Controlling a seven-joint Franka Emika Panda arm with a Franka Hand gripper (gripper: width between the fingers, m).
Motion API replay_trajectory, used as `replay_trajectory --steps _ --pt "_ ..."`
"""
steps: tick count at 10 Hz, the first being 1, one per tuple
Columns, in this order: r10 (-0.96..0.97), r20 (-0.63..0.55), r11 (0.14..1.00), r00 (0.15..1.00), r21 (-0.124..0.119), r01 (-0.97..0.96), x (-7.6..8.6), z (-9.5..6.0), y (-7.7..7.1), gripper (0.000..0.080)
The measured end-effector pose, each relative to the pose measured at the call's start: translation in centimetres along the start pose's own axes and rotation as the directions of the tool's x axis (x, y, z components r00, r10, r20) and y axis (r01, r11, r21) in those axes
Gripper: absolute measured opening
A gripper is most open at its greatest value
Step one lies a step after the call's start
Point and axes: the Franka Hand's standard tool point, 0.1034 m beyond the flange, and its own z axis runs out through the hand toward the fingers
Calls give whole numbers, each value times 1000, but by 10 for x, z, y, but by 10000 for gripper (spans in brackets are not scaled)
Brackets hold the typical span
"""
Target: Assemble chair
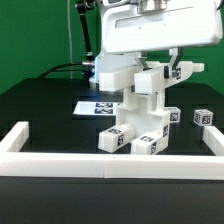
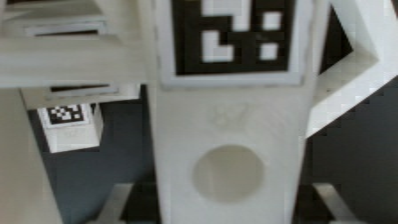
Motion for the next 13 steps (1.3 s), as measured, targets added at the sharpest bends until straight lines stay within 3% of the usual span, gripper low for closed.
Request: replay_trajectory --steps 13 --pt "73 -5 997 997 14 -73 -2 -6 -3 291"
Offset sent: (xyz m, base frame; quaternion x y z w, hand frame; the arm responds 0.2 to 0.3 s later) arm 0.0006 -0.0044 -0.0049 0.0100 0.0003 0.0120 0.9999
